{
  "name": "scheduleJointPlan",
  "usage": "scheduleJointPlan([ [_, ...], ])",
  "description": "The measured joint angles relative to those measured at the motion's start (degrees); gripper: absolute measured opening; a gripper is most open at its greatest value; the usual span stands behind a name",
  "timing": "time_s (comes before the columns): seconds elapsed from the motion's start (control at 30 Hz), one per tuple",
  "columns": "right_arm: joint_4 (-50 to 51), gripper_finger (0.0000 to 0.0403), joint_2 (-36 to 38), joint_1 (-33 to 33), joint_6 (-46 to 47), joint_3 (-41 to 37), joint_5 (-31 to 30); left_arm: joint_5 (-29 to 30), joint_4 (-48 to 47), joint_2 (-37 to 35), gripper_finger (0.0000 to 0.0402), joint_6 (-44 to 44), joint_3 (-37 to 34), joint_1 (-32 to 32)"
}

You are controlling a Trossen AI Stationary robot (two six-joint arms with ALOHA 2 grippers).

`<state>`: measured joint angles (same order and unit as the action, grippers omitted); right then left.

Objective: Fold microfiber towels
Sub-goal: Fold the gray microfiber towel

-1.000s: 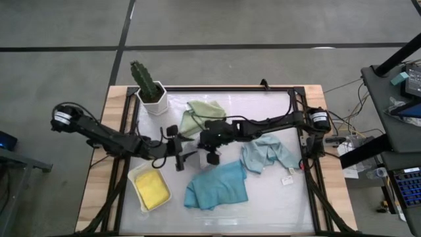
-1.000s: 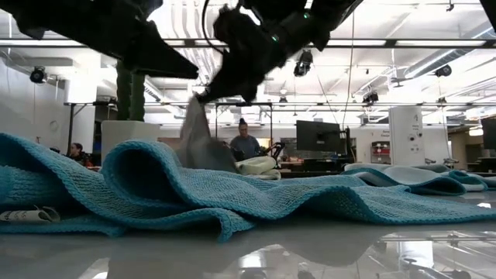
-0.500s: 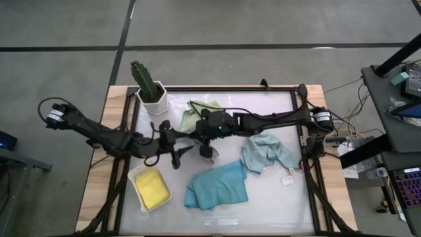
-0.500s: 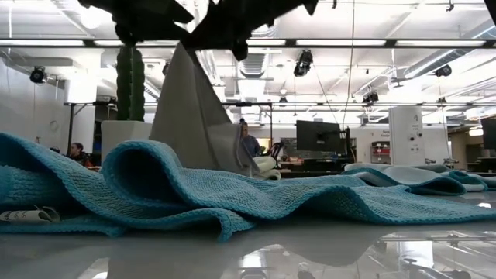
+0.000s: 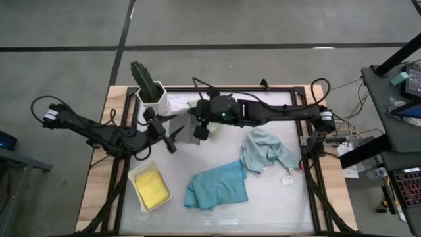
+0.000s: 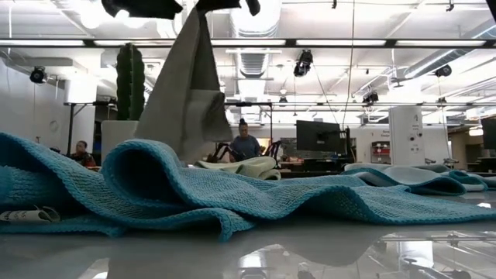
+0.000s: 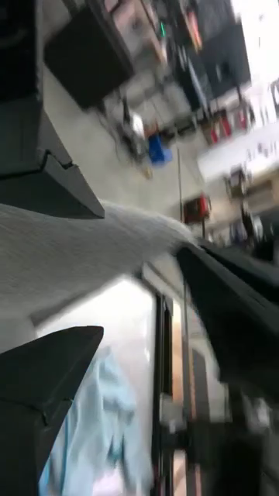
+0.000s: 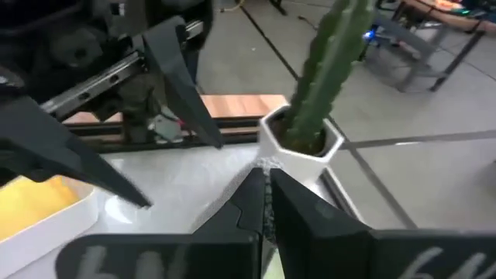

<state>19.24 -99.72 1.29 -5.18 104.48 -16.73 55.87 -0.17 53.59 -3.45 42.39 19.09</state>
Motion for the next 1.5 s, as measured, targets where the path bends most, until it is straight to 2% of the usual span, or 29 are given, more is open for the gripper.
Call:
scheduleJointPlan([
  [0.1,0.2,0.0012,-0.1,0.0,0.1,2.0,0.0,1.6,3.1,1.0,0.0222,0.0,-1.1,-0.4],
  [0.2,0.1,0.0012,-0.2,0.1,1.7,3.6,-2.0,2.8,10.5,4.3,0.0222,0.1,-1.7,-1.5],
  [0.3,0.2,0.0012,-0.2,0.1,4.1,4.5,-5.6,9.4,17.1,8.9,0.0222,0.0,-1.8,-1.8],
  [0.4,0.4,0.0012,-0.2,0.2,7.9,4.9,-6.5,16.4,23.4,14.2,0.0222,-1.5,-1.8,-2.1],
  [0.53,0.1,0.0012,-0.2,0.1,8.7,4.9,-6.4,17.3,31.0,20.5,0.0222,-3.4,-1.7,-2.7],
  [0.67,3.0,0.0012,-0.2,0.1,9.5,4.9,-6.2,17.2,32.8,24.8,0.0222,-3.1,-0.3,-3.3],
  [0.77,6.3,0.0012,-0.2,0.1,8.2,4.9,-3.1,17.2,32.7,26.9,0.0222,-3.0,0.0,-3.4],
  [0.9,14.7,0.0012,-0.1,0.1,4.7,5.1,7.6,17.1,32.7,28.4,0.0222,-3.0,-0.2,-3.3],
  [1.2,35.0,0.0012,-0.1,1.6,5.2,5.0,5.6,6.0,32.7,28.1,0.0222,0.6,-0.1,-4.5],
  [1.3,39.2,0.0012,0.0,1.9,5.6,5.0,7.0,-1.2,32.7,28.1,0.0222,1.6,-0.1,-4.9],
  [1.37,41.9,0.0012,0.0,2.4,5.5,5.0,11.0,-5.8,32.7,28.1,0.0222,1.5,-0.1,-4.9],
  [1.5,47.1,0.0012,0.0,2.9,0.5,4.9,23.9,-13.7,32.6,28.0,0.0222,-0.2,-0.1,-4.9],
])
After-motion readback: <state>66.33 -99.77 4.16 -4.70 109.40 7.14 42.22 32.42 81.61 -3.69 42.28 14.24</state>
